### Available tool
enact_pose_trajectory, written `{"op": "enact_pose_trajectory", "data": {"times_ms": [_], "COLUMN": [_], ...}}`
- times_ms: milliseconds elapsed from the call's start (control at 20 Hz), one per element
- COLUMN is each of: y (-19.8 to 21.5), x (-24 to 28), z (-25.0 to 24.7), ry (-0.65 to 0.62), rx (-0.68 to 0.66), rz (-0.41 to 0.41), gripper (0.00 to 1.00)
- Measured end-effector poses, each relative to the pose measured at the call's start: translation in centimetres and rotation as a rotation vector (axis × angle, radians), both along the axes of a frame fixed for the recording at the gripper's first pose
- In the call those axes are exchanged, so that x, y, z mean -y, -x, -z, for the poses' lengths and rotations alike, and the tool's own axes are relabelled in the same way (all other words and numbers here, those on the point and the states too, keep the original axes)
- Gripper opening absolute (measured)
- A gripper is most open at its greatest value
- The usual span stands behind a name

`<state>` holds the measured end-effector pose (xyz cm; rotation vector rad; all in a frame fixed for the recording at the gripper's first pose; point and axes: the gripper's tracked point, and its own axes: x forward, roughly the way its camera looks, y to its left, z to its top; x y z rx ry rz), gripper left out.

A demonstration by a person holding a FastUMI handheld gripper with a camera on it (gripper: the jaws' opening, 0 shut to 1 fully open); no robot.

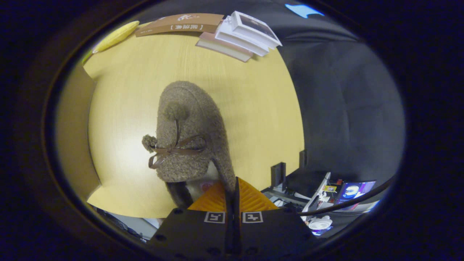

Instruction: Open the storage box then place both shoes into the box .Put the left shoe in first, then the right shoe, with the right side of both shoes facing outward in a uniform manner.

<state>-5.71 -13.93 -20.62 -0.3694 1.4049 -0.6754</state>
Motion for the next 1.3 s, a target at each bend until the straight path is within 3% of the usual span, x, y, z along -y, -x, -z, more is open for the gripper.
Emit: {"op": "enact_pose_trajectory", "data": {"times_ms": [250, 600, 900, 1300], "y": [-0.6, -3.9, -7.8, -9.2], "x": [-3.4, -13.3, -23.4, -29.0], "z": [-6.8, -13.7, -12.6, -7.0], "ry": [0.094, 0.109, 0.007, -0.109], "rx": [0.075, 0.206, 0.241, 0.171], "rz": [-0.030, -0.094, -0.185, -0.145], "gripper": [0.03, 0.04, 0.03, 0.03]}}
